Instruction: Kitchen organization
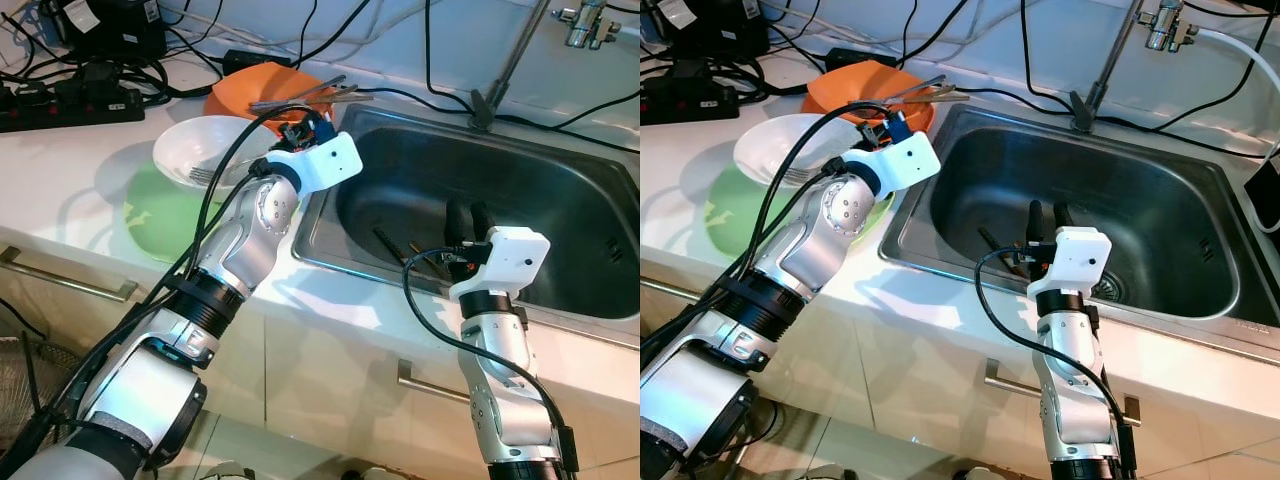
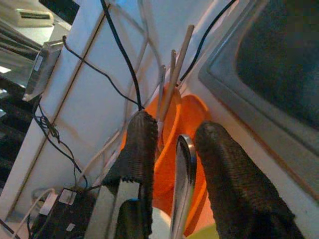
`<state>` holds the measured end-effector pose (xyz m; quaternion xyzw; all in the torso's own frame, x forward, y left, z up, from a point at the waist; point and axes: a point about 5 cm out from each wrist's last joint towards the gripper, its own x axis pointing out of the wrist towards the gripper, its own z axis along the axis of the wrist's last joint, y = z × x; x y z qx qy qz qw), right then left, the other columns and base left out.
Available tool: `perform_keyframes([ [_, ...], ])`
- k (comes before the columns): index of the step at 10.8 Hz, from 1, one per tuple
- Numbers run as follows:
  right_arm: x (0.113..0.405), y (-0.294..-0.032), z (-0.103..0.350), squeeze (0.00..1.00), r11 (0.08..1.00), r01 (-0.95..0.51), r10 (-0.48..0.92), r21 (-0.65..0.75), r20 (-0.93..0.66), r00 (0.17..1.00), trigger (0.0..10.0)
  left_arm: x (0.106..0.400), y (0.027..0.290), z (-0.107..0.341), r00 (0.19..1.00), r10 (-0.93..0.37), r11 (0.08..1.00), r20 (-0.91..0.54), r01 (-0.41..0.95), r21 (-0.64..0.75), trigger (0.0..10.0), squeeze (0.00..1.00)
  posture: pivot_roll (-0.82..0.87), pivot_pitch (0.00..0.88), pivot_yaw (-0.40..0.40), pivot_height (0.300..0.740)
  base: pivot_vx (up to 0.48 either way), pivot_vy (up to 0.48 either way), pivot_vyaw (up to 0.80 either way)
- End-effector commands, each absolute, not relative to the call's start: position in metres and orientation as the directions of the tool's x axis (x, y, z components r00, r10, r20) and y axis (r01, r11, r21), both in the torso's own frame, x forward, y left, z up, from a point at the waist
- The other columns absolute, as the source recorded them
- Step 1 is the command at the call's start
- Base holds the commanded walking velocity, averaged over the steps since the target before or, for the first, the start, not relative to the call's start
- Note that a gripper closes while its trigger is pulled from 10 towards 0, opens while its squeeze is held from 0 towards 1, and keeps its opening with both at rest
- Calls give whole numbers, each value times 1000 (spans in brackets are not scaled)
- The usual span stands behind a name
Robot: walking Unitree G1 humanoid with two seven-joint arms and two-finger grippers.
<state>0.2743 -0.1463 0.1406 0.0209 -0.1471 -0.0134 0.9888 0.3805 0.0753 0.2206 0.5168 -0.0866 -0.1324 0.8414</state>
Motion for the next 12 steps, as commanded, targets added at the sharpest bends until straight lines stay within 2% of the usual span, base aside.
perform_keyframes([
  [1, 276, -149, 140, 0, 999, 34, -43, 37, 283, 958, 10000, 380, 70, 228, 943, -331, 432, 33, 120, 894, 0, 0, 33, 46, -77, 740, 0, 0, 0],
  [7, 277, -148, 139, 0, 999, 37, -46, 39, 277, 960, 10000, 380, 68, 231, 941, -335, 424, 36, 117, 898, 0, 0, 32, 52, -75, 740, 0, 0, 0],
  [12, 278, -148, 139, 0, 999, 35, -43, 37, 276, 960, 10000, 376, 67, 264, 923, -352, 415, 157, 3, 910, 0, 0, 35, 49, -79, 740, 0, 0, 0],
])
